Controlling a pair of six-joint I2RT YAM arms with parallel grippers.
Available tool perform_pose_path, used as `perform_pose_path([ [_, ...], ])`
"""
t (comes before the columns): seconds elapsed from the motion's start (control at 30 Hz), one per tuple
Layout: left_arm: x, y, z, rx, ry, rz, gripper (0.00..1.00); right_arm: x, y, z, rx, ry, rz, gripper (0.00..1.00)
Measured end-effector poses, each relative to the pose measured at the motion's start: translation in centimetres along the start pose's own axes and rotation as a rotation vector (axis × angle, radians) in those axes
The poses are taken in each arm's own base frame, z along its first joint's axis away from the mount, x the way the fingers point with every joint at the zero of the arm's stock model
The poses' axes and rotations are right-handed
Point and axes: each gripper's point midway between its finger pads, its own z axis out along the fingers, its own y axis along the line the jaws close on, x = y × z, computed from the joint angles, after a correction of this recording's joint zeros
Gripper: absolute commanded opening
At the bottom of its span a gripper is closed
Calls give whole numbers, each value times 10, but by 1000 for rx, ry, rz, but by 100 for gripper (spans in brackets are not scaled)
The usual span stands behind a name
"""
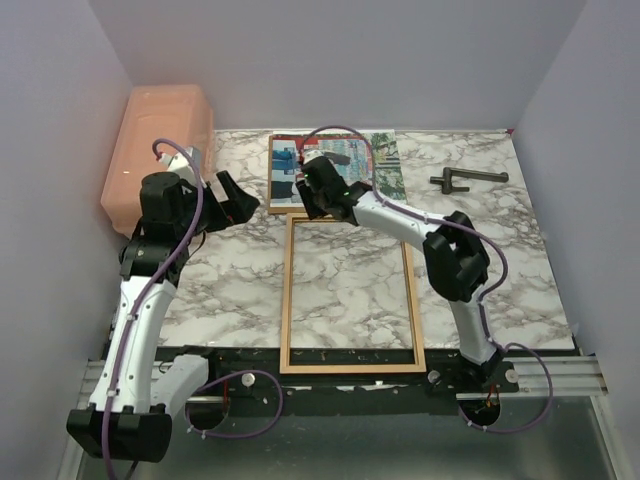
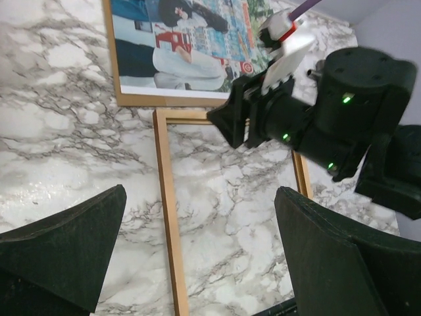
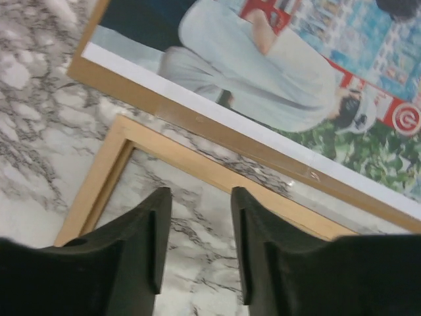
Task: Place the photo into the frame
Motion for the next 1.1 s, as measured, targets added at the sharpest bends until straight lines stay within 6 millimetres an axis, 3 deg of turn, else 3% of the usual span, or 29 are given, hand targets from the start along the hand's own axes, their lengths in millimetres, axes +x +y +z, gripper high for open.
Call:
perform_pose_path([
  [0.13,18,10,27,-9,108,-44,99,9,-56,1,15,50,142,66],
  [0.33,44,24,78,-59,300,-109,96,14,-174,1,68,64,425,71],
  [0.47,45,23,125,-81,406,-116,93,38,-243,-3,88,91,614,77],
  [0.6,48,28,165,-109,474,-115,90,70,-292,-10,82,127,794,80],
  [0.73,52,44,204,-153,528,-108,90,97,-319,-10,68,155,927,80],
  [0.9,61,64,238,-211,592,-99,90,124,-320,2,47,214,994,80],
  [1.1,72,79,262,-243,646,-93,90,124,-322,2,28,212,1013,80],
])
